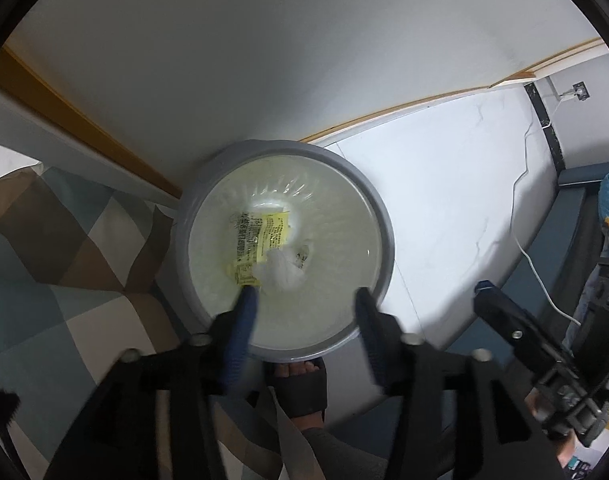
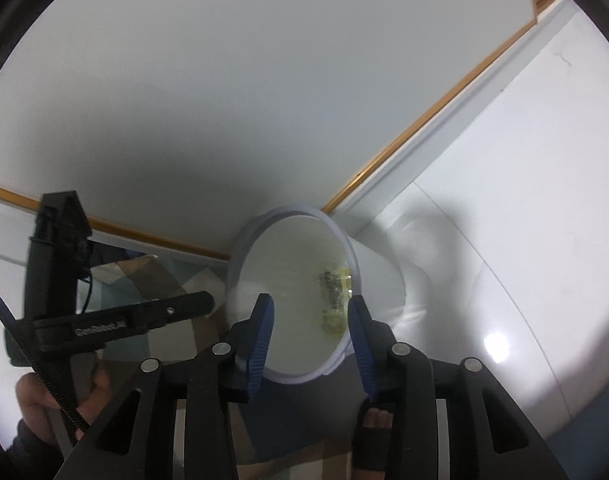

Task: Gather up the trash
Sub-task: 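Move both tools away from the bin back over the table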

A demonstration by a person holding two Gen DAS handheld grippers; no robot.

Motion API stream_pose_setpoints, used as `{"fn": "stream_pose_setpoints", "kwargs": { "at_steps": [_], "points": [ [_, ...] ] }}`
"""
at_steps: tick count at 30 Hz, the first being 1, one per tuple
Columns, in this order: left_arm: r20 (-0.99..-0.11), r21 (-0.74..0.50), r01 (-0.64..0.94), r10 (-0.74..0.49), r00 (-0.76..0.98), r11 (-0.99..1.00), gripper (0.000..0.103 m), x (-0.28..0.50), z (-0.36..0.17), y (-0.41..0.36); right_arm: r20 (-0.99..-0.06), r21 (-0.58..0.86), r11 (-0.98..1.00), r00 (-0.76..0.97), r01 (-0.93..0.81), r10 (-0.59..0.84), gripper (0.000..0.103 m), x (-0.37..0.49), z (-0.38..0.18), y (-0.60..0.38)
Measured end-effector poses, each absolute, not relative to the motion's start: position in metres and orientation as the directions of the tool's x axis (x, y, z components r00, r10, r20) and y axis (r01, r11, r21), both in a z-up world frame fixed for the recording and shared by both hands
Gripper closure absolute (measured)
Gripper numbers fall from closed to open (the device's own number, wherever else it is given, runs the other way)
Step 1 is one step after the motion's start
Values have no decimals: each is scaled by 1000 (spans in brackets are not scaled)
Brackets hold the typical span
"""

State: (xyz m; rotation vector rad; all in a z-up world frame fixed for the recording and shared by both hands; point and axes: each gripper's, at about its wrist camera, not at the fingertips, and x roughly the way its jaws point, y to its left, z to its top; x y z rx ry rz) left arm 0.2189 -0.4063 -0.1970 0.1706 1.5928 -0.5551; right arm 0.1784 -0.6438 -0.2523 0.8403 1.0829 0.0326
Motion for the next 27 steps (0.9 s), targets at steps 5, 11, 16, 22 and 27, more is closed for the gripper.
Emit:
{"fn": "stream_pose_setpoints", "kwargs": {
  "at_steps": [5, 11, 16, 22, 27],
  "points": [
    [-970, -244, 445, -225, -97, 862, 49, 212, -187, -403, -746, 622, 698, 539, 355, 391, 63, 170, -234, -649],
    [-968, -212, 459, -249, 21, 863, 49, 197, -151, -386, -749, 601, 718, 559, 350, 355, 57, 157, -206, -652],
    [-958, -115, 505, -229, 170, 855, 48, 183, -108, -374, -735, 600, 727, 589, 333, 337, 49, 145, -174, -649],
    [-925, -102, 485, -263, 276, 868, 48, 167, -60, -345, -704, 590, 756, 639, 283, 311, 43, 127, -125, -633],
    [-881, -89, 445, -279, 383, 891, 46, 150, -21, -312, -672, 565, 794, 685, 226, 283, 40, 109, -78, -614]
  ]
}}
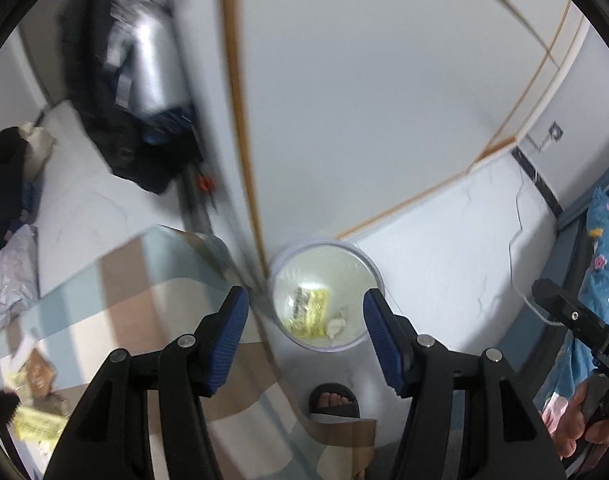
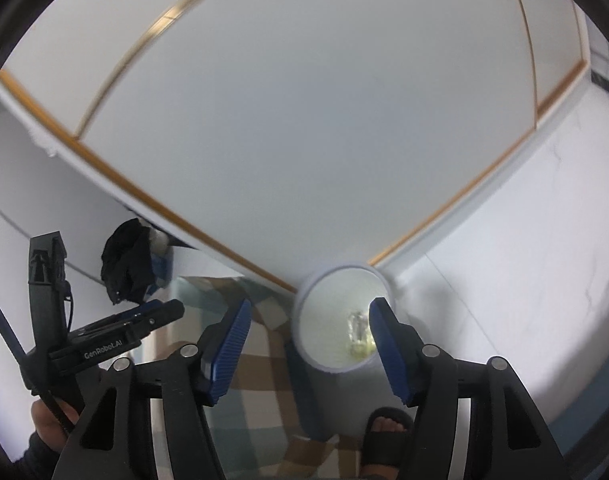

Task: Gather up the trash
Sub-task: 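Move both tools away from the bin back over the table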

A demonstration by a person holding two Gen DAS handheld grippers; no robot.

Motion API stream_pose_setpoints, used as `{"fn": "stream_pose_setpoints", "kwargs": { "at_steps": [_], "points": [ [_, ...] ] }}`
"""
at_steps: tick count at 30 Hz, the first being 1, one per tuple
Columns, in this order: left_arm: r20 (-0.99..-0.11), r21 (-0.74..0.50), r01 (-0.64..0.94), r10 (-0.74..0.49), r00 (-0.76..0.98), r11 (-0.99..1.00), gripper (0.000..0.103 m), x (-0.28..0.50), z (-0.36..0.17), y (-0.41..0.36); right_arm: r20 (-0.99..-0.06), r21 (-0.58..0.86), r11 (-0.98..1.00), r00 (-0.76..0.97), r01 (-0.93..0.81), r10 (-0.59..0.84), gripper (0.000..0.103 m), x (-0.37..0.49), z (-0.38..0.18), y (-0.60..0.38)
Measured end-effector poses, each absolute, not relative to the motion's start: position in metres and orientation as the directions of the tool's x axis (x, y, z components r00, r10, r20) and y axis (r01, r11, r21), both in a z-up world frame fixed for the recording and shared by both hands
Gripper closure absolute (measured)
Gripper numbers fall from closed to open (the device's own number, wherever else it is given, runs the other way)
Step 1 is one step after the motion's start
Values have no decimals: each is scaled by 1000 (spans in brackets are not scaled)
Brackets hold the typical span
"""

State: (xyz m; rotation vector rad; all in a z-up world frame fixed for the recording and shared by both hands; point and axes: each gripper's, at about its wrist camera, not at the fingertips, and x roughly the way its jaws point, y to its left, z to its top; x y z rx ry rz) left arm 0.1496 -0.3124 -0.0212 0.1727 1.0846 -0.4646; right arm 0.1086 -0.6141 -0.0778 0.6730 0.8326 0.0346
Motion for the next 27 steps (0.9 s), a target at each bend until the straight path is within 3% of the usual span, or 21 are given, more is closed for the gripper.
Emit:
{"fn": "stream_pose_setpoints", "kwargs": {
  "at_steps": [4, 10, 17, 22, 27],
  "points": [
    [-828, -81, 409, -290, 481, 909, 27, 133, 11, -280, -646, 526, 832, 719, 176, 255, 36, 94, -44, -593],
    [-742, -87, 332, -283, 607, 939, 18, 114, 56, -222, -593, 489, 868, 763, 88, 257, 30, 74, 4, -547],
    [-654, -112, 248, -259, 711, 962, 17, 94, 94, -160, -507, 421, 906, 821, -31, 263, 22, 52, 61, -481],
    [-605, -141, 170, -220, 765, 975, 9, 77, 105, -105, -431, 368, 921, 854, -128, 291, 13, 40, 85, -429],
    [-555, -145, 120, -181, 812, 982, 6, 63, 105, -66, -416, 292, 936, 855, -196, 309, 13, 35, 92, -375]
  ]
}}
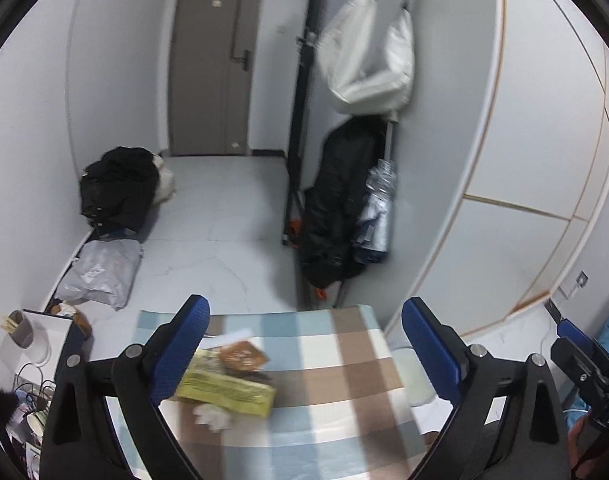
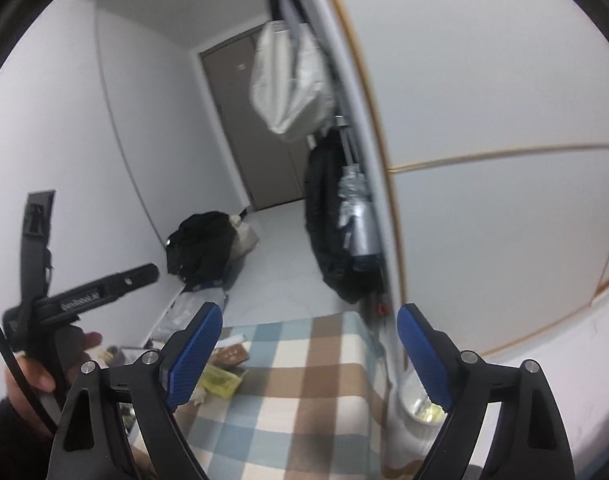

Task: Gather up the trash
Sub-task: 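Move both tools away from the bin back over the table, then lower the right gripper onto the crumpled white tissue and close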

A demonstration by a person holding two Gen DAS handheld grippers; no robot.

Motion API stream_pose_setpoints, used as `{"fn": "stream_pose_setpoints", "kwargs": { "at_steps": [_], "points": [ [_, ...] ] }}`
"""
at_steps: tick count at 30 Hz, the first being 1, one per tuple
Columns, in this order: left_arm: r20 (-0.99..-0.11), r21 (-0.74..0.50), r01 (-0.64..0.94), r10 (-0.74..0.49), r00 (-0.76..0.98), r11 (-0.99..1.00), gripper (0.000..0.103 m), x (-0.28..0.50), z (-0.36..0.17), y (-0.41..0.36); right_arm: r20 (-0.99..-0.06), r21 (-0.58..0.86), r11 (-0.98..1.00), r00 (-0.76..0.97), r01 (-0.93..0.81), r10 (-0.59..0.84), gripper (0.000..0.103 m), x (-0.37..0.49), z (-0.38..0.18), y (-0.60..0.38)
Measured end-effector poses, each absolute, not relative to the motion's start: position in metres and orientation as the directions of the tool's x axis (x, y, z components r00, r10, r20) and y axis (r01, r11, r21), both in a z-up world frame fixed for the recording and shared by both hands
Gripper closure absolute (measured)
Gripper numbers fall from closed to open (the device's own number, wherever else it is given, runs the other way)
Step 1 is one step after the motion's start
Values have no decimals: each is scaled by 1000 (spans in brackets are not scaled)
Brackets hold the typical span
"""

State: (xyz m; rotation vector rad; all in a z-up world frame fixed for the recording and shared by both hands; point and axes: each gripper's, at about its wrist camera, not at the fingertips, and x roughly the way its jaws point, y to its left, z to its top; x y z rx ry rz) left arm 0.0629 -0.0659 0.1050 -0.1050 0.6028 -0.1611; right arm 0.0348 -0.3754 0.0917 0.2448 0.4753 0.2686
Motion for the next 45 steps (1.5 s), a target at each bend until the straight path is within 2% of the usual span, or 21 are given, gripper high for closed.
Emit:
{"fn": "stream_pose_setpoints", "kwargs": {
  "at_steps": [6, 15, 26, 37, 45],
  "points": [
    [-503, -134, 36, -99, 858, 990, 4, 43, 92, -18, -398, 261, 928, 846, -267, 355, 13, 26, 81, -326],
    [-512, -204, -59, -55, 857, 977, 4, 35, 41, 44, -437, 190, 918, 807, -349, 397, 10, 38, 48, -252],
    [-593, -306, -146, -69, 802, 941, 4, 26, -11, 90, -543, 166, 906, 731, -390, 414, 10, 53, -5, -193],
    [-655, -373, -193, -110, 748, 908, 4, 40, -24, 119, -631, 166, 880, 638, -444, 441, 10, 72, -44, -144],
    [-691, -374, -221, -111, 715, 901, 4, 48, -31, 131, -720, 198, 870, 536, -451, 441, 11, 94, -79, -118]
  ]
}}
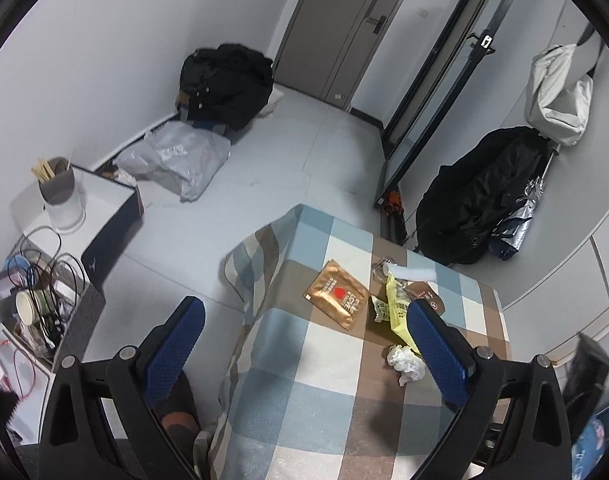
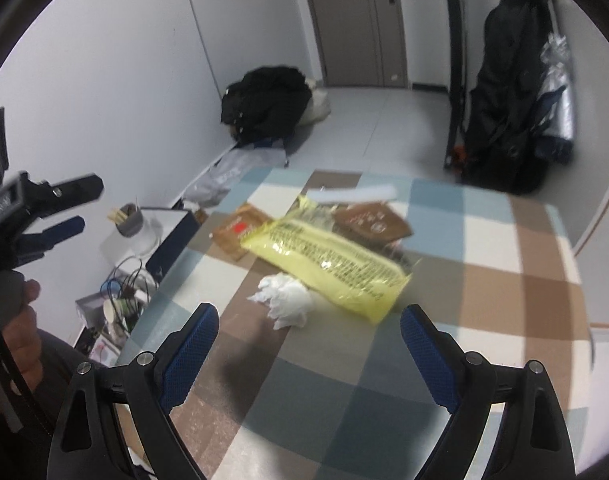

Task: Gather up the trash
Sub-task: 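Lower the right gripper onto the crumpled white tissue and close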

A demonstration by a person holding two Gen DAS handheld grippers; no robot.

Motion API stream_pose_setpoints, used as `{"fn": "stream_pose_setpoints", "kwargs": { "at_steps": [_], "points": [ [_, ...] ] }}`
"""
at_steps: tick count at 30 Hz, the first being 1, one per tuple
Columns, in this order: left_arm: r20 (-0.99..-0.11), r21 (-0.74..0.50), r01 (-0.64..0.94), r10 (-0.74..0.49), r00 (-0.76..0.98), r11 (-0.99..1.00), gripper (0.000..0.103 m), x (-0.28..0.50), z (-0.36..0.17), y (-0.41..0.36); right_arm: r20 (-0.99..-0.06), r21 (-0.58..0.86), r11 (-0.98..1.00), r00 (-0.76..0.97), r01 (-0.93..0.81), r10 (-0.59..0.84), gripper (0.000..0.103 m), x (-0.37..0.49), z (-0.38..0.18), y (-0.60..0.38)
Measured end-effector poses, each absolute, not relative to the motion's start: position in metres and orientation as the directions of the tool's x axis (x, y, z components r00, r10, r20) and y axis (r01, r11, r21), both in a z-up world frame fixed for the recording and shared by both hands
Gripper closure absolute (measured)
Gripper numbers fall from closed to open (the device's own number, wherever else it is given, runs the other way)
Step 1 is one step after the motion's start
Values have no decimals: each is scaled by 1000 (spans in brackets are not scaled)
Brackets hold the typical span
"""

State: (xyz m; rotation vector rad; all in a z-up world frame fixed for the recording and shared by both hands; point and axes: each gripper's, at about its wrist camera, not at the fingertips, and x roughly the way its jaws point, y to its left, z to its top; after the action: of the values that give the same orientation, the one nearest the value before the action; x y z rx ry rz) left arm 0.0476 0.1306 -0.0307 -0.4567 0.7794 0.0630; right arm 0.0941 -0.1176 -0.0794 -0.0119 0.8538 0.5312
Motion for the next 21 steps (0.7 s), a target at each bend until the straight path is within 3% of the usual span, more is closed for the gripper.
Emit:
{"fn": "stream_pose_setpoints", "kwargs": {
  "at_steps": [4, 7, 15, 18, 21],
  "points": [
    [-705, -404, -247, -128, 698, 881, 4, 50, -34, 140, -742, 228, 864, 495, -449, 453, 14, 107, -94, -101],
    [-715, -410, -264, -128, 687, 873, 4, 52, -37, 144, -770, 227, 863, 460, -450, 442, 24, 117, -106, -85],
    [-731, -393, -280, -113, 673, 876, 4, 55, -40, 146, -813, 191, 882, 434, -430, 388, 37, 128, -122, -64],
    [-734, -393, -281, -114, 670, 876, 4, 56, -41, 147, -810, 162, 883, 452, -441, 374, 50, 129, -122, -61],
    [-736, -391, -280, -116, 667, 877, 4, 58, -41, 147, -810, 136, 883, 463, -450, 360, 71, 130, -122, -60]
  ]
}}
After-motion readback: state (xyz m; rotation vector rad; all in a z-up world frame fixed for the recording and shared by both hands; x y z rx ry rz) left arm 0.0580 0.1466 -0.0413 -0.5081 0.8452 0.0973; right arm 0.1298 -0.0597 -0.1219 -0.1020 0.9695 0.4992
